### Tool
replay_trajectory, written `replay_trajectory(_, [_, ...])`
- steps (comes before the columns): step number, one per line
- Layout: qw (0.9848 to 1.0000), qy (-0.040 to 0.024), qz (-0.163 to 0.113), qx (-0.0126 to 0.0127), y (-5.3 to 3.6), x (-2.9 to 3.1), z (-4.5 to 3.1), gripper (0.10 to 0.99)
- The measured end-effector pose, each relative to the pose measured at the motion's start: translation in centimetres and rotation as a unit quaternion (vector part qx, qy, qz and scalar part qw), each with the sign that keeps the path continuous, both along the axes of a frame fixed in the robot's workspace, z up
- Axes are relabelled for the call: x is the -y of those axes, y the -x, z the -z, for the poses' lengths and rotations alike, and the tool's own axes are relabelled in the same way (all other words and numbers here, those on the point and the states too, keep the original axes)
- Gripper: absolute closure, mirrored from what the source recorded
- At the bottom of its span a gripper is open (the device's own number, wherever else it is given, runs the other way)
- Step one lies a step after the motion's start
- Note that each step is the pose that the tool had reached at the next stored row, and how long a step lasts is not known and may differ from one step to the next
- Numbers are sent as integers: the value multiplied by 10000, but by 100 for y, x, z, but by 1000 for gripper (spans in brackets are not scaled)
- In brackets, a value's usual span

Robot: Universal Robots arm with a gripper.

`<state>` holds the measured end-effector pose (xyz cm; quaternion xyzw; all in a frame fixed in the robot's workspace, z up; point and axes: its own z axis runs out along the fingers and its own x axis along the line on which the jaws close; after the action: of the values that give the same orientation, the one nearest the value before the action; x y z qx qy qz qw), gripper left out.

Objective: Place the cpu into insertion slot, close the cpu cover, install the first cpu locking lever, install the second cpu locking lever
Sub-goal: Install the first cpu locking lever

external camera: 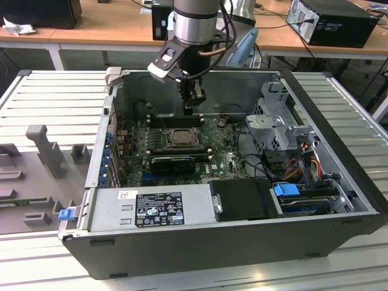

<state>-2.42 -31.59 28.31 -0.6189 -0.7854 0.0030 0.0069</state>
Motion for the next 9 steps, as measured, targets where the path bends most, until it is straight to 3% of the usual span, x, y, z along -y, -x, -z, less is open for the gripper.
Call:
replay_trajectory(3, [9997,1,-264,0,0,0,0,980])
replay_trajectory(9, [9970,3,-779,0,0,0,0,980])
